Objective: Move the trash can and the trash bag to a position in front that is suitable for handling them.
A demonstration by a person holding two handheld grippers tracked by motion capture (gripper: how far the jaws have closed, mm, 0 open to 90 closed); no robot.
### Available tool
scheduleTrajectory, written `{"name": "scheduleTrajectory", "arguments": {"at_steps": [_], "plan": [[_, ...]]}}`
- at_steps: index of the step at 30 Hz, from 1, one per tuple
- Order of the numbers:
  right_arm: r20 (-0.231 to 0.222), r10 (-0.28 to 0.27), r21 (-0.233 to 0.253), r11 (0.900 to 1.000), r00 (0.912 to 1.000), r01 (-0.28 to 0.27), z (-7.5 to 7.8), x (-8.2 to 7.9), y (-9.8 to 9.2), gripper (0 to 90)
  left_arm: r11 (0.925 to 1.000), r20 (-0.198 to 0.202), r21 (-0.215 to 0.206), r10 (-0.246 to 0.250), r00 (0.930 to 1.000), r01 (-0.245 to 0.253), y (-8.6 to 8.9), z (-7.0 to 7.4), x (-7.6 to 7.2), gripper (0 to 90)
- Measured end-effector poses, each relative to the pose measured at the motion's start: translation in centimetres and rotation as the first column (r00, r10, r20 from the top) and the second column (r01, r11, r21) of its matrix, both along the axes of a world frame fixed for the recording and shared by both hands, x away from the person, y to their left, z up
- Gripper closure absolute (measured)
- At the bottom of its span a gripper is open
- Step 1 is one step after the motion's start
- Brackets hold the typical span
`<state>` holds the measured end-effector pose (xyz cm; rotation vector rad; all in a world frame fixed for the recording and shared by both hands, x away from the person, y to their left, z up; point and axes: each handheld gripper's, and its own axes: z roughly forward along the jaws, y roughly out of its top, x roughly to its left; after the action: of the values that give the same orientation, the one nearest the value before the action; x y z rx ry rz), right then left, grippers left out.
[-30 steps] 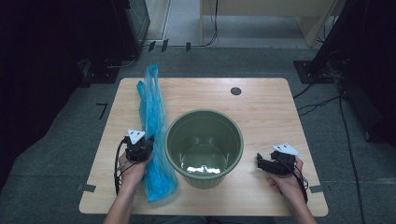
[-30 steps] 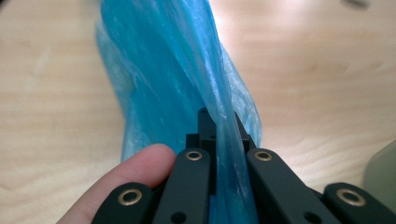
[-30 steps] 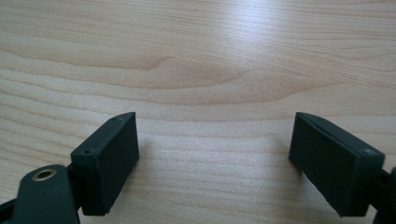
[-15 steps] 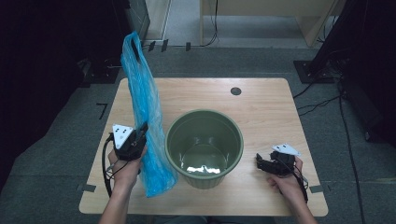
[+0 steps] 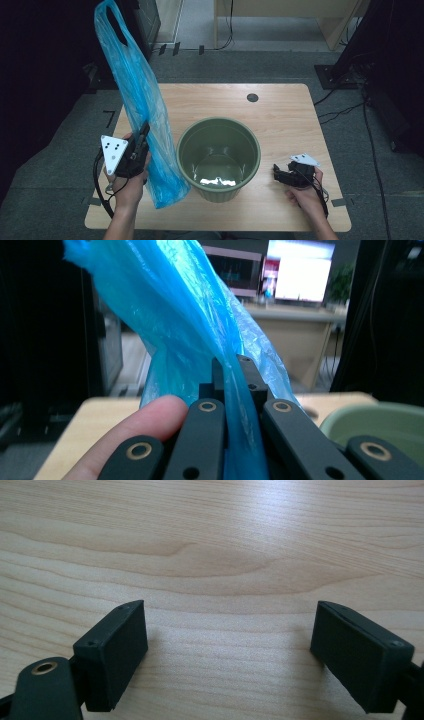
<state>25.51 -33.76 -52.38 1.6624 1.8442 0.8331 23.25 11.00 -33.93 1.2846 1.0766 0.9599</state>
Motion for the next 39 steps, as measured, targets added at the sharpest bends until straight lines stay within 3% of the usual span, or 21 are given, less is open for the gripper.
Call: {"name": "scheduleTrajectory", "arguments": {"at_steps": [6,14,20,24,31,37,39], "plan": [[-0.001,0.000,-0.001,1.000,1.0000,0.000,0.0,0.0,0.0,14.7,0.9972,0.063,-0.058,0.051,0.9967,-0.048,0.0,0.5,-0.7,89.6],[-0.002,0.001,-0.001,1.000,1.0000,-0.001,0.0,0.0,0.0,14.7,0.9890,0.169,-0.137,0.079,0.9825,-0.056,-0.3,2.2,-1.7,89.7],[-0.001,0.001,-0.002,1.000,1.0000,-0.001,0.0,0.0,0.0,14.7,0.9915,0.237,-0.130,0.034,0.9709,-0.002,-2.0,4.3,-2.4,89.7],[0.001,0.004,-0.004,1.000,1.0000,-0.004,0.0,0.0,0.0,14.8,0.9940,0.281,-0.106,0.006,0.9596,0.025,-3.2,6.1,-2.7,89.7],[0.002,0.006,-0.004,1.000,1.0000,-0.006,0.0,0.0,0.0,14.9,0.9922,0.344,-0.106,-0.025,0.9386,0.066,-5.4,8.6,-3.0,89.7],[0.002,0.006,-0.003,1.000,1.0000,-0.006,0.0,0.0,0.0,14.9,0.9861,0.385,-0.129,-0.048,0.9217,0.105,-7.3,8.3,-2.5,89.7],[0.002,0.006,-0.003,1.000,1.0000,-0.006,0.0,0.0,0.0,14.9,0.9854,0.389,-0.137,-0.041,0.9204,0.101,-7.8,7.7,-2.0,89.7]]}}
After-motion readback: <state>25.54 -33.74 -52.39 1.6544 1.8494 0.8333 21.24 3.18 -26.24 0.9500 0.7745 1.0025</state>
